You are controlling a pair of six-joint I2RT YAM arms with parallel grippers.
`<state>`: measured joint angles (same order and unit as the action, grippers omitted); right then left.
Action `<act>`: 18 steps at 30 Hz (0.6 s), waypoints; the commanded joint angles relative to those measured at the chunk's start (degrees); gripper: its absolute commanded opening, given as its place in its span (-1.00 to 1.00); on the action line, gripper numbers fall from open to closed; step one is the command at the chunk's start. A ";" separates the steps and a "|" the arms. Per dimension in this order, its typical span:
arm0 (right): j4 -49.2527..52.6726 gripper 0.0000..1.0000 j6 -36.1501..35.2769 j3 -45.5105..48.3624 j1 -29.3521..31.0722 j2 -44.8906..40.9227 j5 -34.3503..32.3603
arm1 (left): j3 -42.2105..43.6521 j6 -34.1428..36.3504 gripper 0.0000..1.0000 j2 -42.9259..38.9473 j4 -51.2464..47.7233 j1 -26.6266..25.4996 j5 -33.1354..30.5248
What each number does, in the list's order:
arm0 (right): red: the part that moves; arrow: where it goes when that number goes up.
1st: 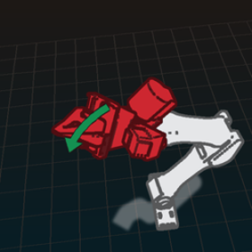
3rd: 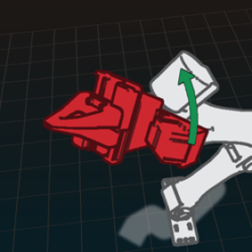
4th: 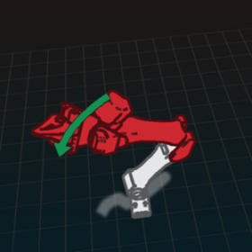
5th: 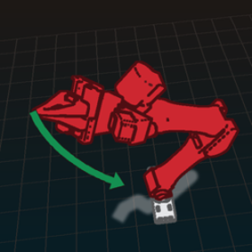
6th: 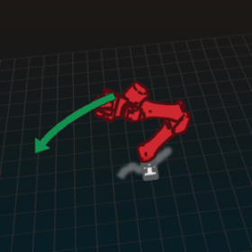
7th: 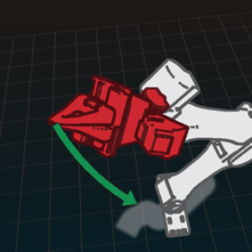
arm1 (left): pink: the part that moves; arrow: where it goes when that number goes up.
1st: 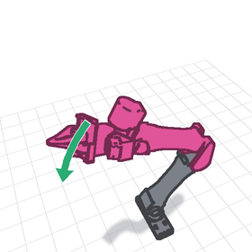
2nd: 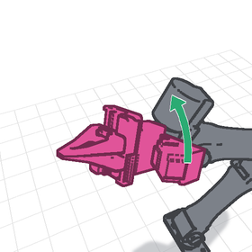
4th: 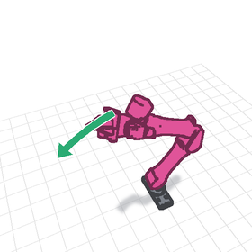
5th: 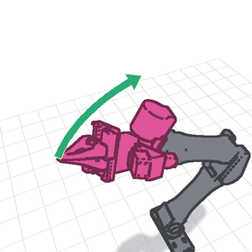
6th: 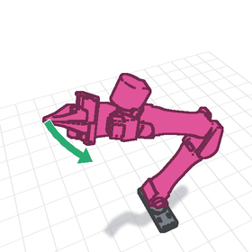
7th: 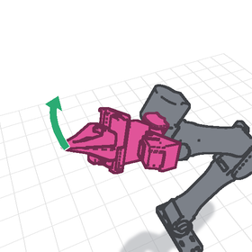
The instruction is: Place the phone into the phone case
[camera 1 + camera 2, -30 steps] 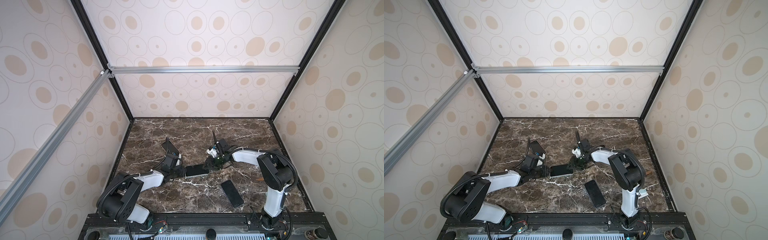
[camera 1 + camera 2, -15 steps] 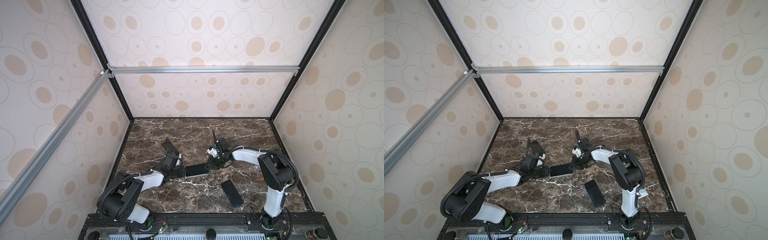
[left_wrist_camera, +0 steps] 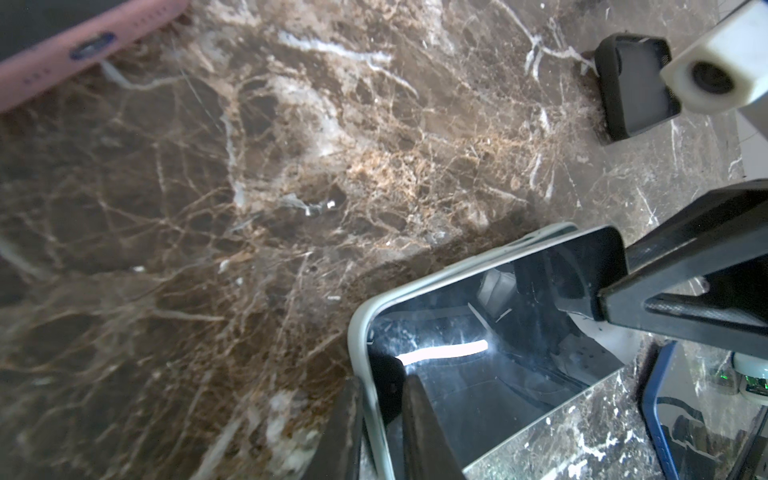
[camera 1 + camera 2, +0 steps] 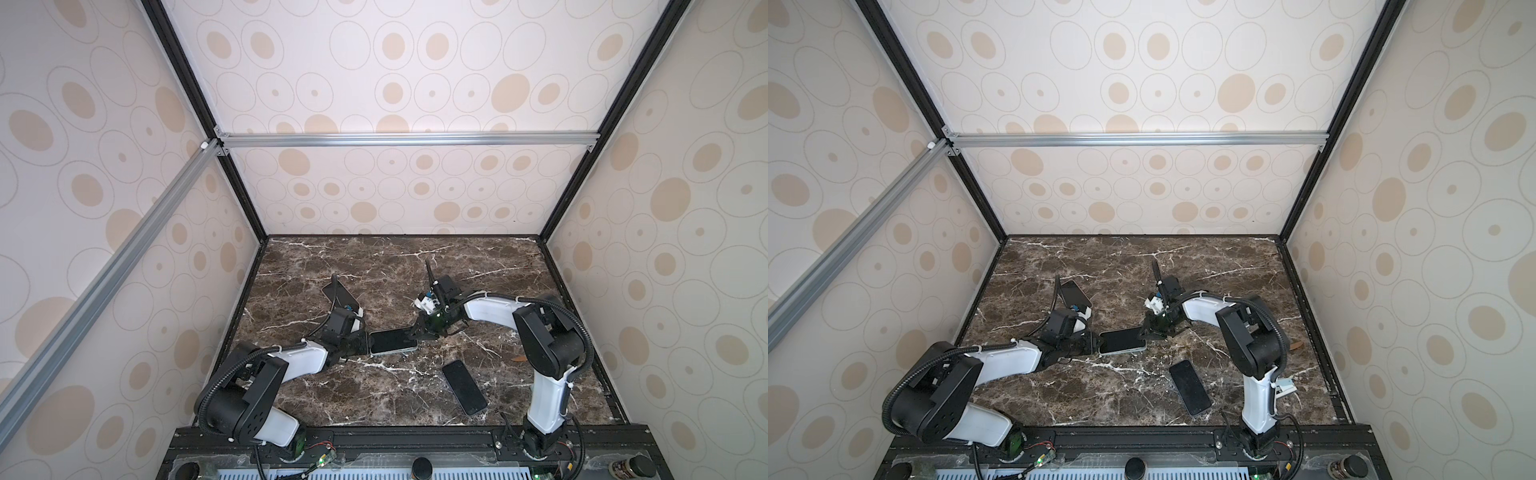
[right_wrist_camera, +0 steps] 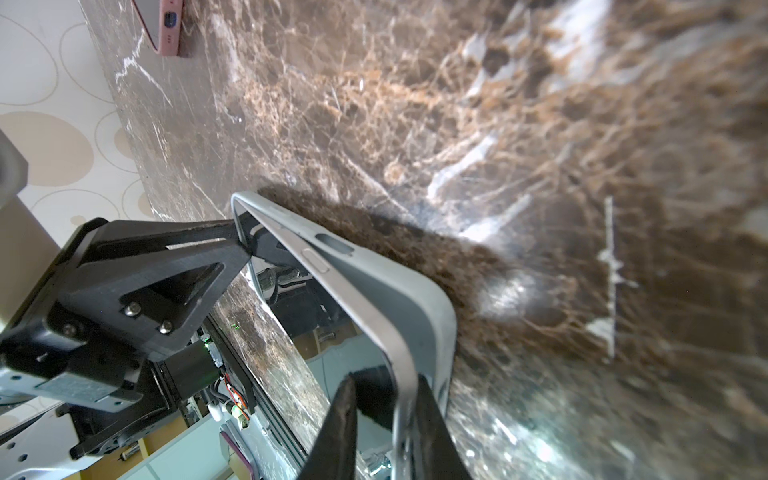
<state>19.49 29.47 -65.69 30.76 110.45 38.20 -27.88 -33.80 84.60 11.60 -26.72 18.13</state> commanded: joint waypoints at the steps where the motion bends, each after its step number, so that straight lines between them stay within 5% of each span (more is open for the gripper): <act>1: -2.43 -0.63 0.89 0.30 2.09 3.09 0.13 | 2.91 -0.39 -0.64 3.01 -7.99 -0.32 0.14; 13: 0.22 -0.61 -1.15 -1.54 2.16 4.56 -1.70 | 2.82 -0.74 -0.64 3.93 -10.40 -0.35 -2.18; 18: 4.31 -0.41 -3.50 -3.30 2.43 1.69 -5.61 | 2.56 -0.89 -0.64 4.05 -13.30 -0.34 -6.61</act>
<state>21.32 27.99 -67.61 31.18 111.98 37.45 -27.70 -34.76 84.86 11.07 -26.68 16.82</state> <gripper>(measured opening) 0.280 0.181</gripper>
